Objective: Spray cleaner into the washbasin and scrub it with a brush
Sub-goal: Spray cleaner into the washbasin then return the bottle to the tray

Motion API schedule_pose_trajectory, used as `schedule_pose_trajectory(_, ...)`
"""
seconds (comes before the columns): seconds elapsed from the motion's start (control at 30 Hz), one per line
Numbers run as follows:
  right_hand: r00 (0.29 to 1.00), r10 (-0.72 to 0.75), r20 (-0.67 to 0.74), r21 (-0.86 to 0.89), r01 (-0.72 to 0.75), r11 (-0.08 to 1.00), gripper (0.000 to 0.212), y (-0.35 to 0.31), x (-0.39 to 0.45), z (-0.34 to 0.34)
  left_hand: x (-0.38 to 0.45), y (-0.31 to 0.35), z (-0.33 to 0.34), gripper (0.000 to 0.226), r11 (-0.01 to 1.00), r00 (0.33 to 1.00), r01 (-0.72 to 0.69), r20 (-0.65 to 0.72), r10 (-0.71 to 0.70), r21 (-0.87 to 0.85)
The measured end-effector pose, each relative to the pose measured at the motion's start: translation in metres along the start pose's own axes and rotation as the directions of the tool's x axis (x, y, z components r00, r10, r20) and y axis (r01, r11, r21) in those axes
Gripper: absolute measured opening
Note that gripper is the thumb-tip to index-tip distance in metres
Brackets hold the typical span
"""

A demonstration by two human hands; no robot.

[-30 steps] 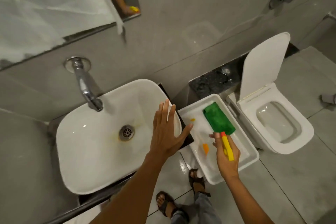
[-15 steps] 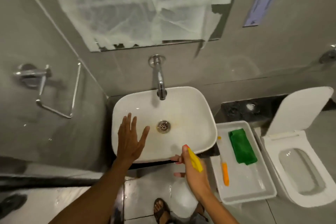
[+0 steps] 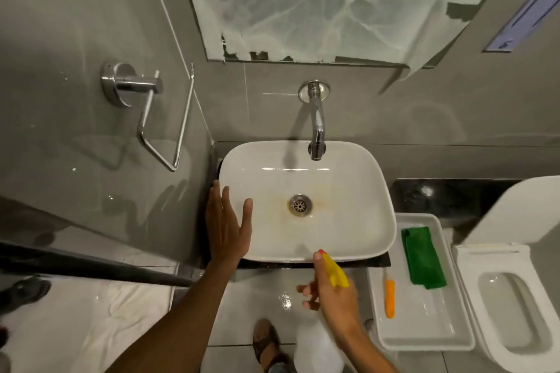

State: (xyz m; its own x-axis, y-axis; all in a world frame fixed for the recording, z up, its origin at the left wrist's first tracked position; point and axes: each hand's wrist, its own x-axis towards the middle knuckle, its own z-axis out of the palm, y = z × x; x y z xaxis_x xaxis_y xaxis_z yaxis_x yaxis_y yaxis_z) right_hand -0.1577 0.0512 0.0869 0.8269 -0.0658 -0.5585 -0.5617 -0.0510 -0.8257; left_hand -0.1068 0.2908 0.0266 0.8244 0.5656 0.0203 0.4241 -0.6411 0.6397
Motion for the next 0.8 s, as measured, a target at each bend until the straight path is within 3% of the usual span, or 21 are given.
schedule_pose_trajectory(0.07,1.0,-0.003,-0.029,0.006,0.003,1.0,0.021,-0.001,0.003,-0.002,0.001,-0.002,0.001,0.082,1.0,1.0,0.013,0.002,-0.013,-0.018)
schedule_pose_trajectory(0.2,0.999,0.018,-0.03,0.012,-0.018,1.0,0.046,-0.005,0.013,-0.015,0.002,-0.003,0.002,0.09,0.999,1.0,0.022,-0.011,-0.022,-0.028)
schedule_pose_trajectory(0.37,0.995,-0.003,-0.102,0.034,0.007,0.999,0.053,-0.017,0.016,-0.034,0.003,-0.005,0.005,0.089,0.999,1.0,0.014,-0.012,-0.015,-0.029)
schedule_pose_trajectory(0.63,0.982,0.019,-0.19,0.021,-0.016,1.0,0.036,-0.017,0.006,-0.067,0.003,-0.005,0.005,0.08,1.0,1.0,0.004,0.002,-0.004,-0.019)
schedule_pose_trajectory(0.8,0.991,0.068,-0.111,0.034,-0.065,0.997,0.045,-0.007,0.0,-0.071,0.001,-0.002,0.003,0.09,1.0,1.0,0.004,-0.012,-0.004,-0.031)
